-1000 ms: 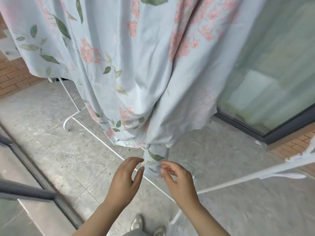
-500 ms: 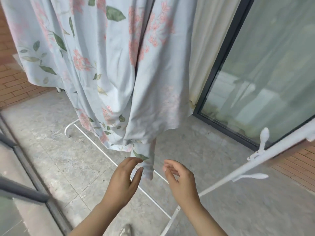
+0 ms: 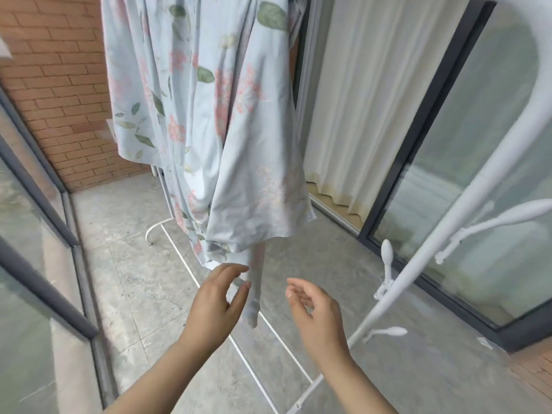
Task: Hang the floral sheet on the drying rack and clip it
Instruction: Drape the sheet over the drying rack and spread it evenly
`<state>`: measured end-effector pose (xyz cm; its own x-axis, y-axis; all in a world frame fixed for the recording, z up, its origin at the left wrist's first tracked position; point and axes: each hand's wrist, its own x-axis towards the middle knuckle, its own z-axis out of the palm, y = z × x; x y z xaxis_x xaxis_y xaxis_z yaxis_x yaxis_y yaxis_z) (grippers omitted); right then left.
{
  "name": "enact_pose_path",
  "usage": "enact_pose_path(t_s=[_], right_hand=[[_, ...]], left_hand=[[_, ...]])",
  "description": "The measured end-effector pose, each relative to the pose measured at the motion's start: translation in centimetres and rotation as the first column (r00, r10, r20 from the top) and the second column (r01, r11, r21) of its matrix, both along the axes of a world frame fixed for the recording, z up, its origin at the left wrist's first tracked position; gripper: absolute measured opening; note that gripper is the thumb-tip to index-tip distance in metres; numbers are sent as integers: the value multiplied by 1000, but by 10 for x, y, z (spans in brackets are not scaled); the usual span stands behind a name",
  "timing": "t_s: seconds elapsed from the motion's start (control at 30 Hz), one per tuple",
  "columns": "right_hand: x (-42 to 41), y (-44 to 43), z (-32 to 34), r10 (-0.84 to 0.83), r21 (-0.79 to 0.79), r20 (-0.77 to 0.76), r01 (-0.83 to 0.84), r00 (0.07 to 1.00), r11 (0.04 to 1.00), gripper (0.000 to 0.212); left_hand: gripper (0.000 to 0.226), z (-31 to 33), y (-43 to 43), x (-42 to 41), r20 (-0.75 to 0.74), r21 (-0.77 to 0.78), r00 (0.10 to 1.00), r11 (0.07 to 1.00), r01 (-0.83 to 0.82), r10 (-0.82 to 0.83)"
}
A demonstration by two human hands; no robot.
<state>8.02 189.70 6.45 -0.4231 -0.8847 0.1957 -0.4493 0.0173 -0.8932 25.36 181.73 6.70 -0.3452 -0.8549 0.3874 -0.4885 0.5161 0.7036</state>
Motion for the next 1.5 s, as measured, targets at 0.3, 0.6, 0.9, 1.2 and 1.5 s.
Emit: enact_pose_path(t_s=[0.3,0.6,0.9,1.2,1.5], right_hand=[[-13,-17,36,-100,-127,20,102,995,987,19],[-27,-49,72,-142,-216,62,152,988,965,19],[-30,-62,90,-143,-235,55,152,988,960,20],[-23,-92,119,-131,-295,50,140,990,945,18],[-11,-144,152,-107,-280,-45,90,993,956,24]], left_hand=[[47,65,-47,-48,-156,-32,984,995,-97,90],[57,149,-105,-102,-327,-194,930,951,-241,169],[16,175,-151,-95,-366,-116,908,958,-261,203],[19,159,-137,-49,-447,-98,881,970,-222,156],[62,153,-141,-11,-190,-216,971,958,-186,146]])
